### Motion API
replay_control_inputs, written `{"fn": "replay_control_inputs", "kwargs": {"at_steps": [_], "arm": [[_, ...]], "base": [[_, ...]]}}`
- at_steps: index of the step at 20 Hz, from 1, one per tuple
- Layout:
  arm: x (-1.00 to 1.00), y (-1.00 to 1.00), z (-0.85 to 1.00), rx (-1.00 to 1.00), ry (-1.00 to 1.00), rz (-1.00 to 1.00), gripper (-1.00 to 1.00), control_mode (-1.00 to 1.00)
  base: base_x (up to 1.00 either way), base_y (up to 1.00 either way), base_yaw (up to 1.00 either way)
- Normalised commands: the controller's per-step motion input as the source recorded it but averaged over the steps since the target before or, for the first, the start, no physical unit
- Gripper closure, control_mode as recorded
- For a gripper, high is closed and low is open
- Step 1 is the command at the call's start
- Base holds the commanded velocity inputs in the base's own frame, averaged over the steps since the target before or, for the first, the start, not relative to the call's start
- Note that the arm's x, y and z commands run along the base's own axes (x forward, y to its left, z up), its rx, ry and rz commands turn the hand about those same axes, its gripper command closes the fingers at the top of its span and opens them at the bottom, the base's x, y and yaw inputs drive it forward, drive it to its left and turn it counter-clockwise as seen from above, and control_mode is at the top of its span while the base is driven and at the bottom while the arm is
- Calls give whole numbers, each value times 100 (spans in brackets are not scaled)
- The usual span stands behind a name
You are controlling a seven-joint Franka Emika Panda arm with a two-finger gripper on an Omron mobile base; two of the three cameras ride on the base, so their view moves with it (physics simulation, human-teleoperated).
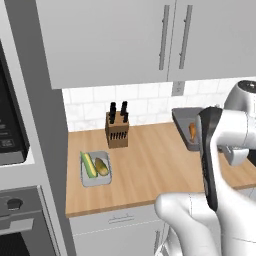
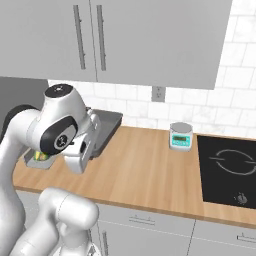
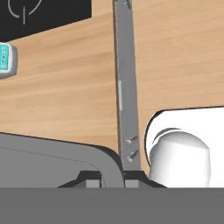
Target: Take the meat container that has the chicken drumstick and place it on the second highest rack of the freezer. Then take the vegetable container that has the cucumber and corn and place it on the highest rack of the freezer.
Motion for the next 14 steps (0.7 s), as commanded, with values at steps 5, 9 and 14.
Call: {"fn": "replay_control_inputs", "kwargs": {"at_steps": [5,9,14], "arm": [[-27,37,3,0,0,7,100,-100],[-3,0,1,0,0,0,100,-100],[3,0,3,0,0,0,100,-100]], "base": [[0,0,0],[0,0,0],[0,0,0]]}}
